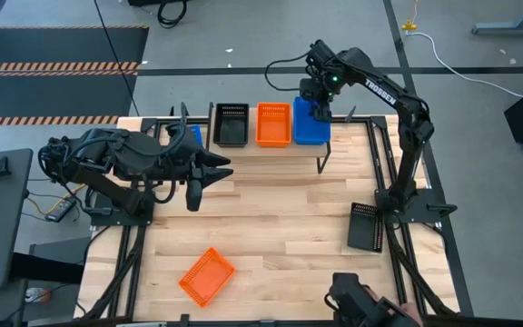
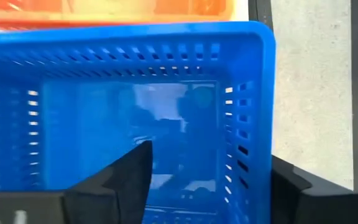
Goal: Stack baskets on shelf by color
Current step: Stack the bottom blue bin on top of the blue bin on the shelf, then stack the orange bin on top of the orange bin on the shelf
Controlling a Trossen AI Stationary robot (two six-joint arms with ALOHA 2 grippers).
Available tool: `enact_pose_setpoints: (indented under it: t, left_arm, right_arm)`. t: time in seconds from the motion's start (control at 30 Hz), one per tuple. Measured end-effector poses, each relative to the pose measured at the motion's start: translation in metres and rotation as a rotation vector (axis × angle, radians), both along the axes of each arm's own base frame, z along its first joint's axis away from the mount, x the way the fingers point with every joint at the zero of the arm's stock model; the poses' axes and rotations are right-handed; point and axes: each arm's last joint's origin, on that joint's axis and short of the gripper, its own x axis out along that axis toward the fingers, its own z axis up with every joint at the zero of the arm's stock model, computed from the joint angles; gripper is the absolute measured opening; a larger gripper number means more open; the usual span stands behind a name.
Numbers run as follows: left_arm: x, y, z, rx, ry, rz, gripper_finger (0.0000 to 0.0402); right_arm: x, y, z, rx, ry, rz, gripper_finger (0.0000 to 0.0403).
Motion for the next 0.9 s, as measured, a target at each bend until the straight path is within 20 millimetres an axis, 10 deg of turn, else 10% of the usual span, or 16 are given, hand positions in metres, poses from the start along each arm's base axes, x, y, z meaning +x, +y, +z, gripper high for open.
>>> enact_pose_setpoints:
  t: [0.9]
  left_arm:
    - [-0.002,-0.009,0.0,0.048,0.006,-0.053,0.0133]
  right_arm:
    - [-0.011,0.029,0.028,-0.005,-0.007,-0.137,0.0259]
